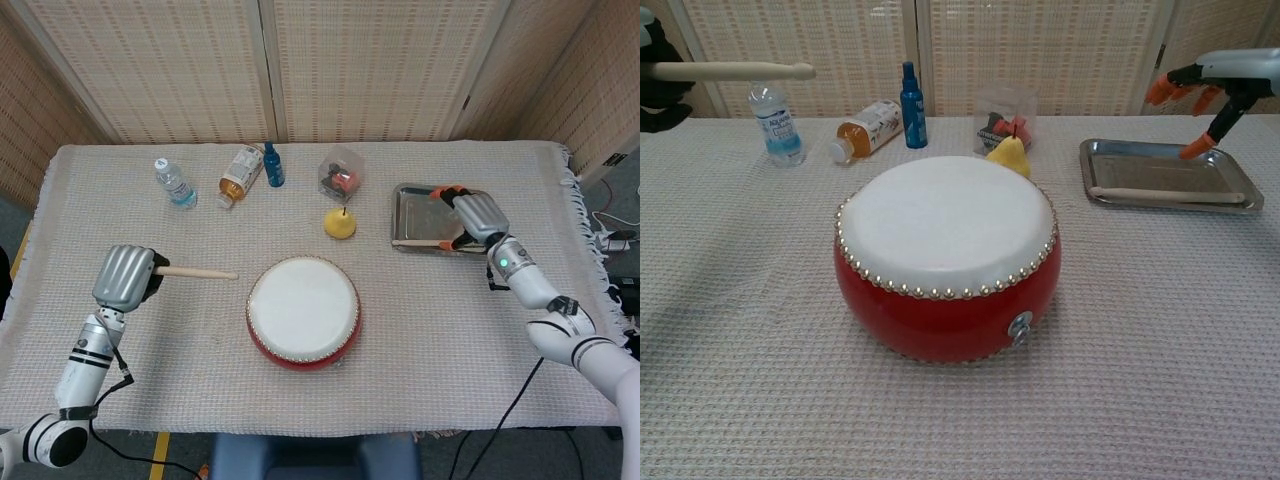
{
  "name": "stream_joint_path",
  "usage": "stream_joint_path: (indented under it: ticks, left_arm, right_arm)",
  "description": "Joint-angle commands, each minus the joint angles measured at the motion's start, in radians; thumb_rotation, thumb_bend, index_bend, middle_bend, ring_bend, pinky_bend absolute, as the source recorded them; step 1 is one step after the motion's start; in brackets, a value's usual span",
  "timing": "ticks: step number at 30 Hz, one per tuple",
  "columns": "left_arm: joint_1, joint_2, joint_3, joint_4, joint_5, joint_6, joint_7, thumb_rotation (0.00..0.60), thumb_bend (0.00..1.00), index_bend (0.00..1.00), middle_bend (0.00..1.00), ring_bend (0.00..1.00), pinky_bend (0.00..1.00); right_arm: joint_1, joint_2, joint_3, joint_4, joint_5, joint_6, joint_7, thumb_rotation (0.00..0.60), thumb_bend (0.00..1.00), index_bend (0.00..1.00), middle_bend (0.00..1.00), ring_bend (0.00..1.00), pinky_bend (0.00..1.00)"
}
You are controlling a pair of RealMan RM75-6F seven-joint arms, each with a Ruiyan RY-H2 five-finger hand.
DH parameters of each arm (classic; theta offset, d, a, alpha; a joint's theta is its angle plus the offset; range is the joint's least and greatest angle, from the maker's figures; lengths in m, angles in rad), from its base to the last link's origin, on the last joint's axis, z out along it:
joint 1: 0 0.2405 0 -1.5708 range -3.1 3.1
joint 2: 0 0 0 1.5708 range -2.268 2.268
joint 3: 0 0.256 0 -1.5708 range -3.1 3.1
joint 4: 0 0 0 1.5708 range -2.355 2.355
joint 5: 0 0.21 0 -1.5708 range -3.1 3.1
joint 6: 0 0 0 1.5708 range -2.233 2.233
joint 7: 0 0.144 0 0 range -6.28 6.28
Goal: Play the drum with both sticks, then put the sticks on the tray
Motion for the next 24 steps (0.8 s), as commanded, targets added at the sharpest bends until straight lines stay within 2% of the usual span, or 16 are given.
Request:
stream_joint_path:
  ticks: [1,6,12,17,24]
  left_arm:
    - [-0.033,-0.016,-0.011,-0.015,-0.033,-0.028,0.059,0.6,0.83,1.0,1.0,1.0,1.0]
    - [-0.075,-0.046,-0.015,-0.046,-0.051,-0.038,0.159,0.6,0.83,1.0,1.0,1.0,1.0]
    - [-0.12,-0.09,-0.021,-0.065,-0.095,-0.052,0.243,0.6,0.83,1.0,1.0,1.0,1.0]
    - [-0.15,-0.118,-0.023,-0.074,-0.122,-0.063,0.294,0.6,0.83,1.0,1.0,1.0,1.0]
    - [-0.215,-0.177,-0.043,-0.077,-0.226,-0.067,0.4,0.6,0.83,1.0,1.0,1.0,1.0]
  right_arm:
    - [-0.046,0.248,0.061,-0.381,0.065,0.078,-0.12,0.6,0.14,0.23,0.14,0.08,0.28]
    - [-0.039,0.359,0.107,-0.632,0.133,0.086,-0.225,0.6,0.14,0.23,0.16,0.11,0.3]
    - [0.0,0.39,0.154,-0.796,0.246,0.067,-0.306,0.6,0.14,0.3,0.17,0.12,0.31]
    - [0.049,0.359,0.167,-0.847,0.313,0.048,-0.382,0.6,0.14,0.35,0.18,0.11,0.31]
    - [0.181,0.23,0.15,-0.872,0.577,0.074,-0.603,0.6,0.14,0.39,0.22,0.12,0.32]
